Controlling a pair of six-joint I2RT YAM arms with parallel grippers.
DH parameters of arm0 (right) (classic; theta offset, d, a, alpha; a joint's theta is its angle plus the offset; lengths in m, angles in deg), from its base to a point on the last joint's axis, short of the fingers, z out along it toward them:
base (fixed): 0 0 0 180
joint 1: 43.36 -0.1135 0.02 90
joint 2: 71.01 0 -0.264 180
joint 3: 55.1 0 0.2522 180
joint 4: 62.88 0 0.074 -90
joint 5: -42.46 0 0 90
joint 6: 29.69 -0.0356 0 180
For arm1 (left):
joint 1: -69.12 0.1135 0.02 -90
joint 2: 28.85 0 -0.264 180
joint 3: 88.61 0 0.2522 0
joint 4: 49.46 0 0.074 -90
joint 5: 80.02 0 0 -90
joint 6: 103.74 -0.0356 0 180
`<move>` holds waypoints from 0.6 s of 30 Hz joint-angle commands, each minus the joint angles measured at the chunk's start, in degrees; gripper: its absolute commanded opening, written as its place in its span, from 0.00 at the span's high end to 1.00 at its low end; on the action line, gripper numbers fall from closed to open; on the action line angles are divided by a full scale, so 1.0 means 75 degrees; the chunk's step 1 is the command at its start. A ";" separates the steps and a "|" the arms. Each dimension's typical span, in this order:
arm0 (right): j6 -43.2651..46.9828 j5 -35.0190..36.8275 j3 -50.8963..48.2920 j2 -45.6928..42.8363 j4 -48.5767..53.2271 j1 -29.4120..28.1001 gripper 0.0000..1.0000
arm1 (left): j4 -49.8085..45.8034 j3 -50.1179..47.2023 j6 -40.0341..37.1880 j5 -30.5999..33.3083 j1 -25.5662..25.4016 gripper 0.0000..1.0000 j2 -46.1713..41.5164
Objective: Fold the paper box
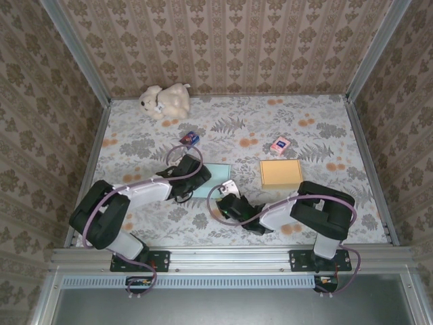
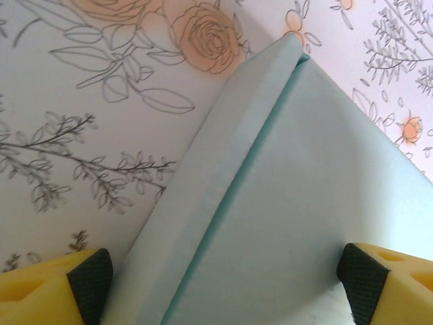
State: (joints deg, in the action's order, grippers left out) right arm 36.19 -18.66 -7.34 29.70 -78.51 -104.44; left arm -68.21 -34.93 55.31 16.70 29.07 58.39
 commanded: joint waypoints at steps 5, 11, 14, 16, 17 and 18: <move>-0.0204 -0.0388 -0.0097 -0.0770 -0.0069 0.0339 0.53 | -0.1209 -0.0490 -0.0046 -0.0709 0.0014 0.12 0.0737; -0.0678 -0.0852 -0.0033 -0.1573 0.0950 0.0336 0.51 | -0.1186 -0.0499 -0.0086 -0.0735 0.0095 0.13 0.0754; -0.0779 -0.1006 0.0029 -0.1832 0.1217 0.0327 0.51 | -0.1186 -0.0486 -0.0071 -0.0722 0.0092 0.13 0.0755; -0.0787 -0.1015 0.0152 -0.1917 0.1477 0.0325 0.51 | -0.1206 -0.0473 -0.0067 -0.0723 0.0098 0.13 0.0755; -0.0791 -0.1012 0.0194 -0.1944 0.1562 0.0327 0.51 | -0.1219 -0.0471 -0.0078 -0.0722 0.0102 0.13 0.0754; -0.0796 -0.1036 0.0242 -0.1979 0.1647 0.0327 0.51 | -0.1243 -0.0460 -0.0079 -0.0710 0.0101 0.13 0.0761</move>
State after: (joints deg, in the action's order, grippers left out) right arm 31.60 -25.43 -7.39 16.21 -69.77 -102.23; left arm -66.55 -34.97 55.53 15.58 29.90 59.20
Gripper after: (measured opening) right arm 0.491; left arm 0.872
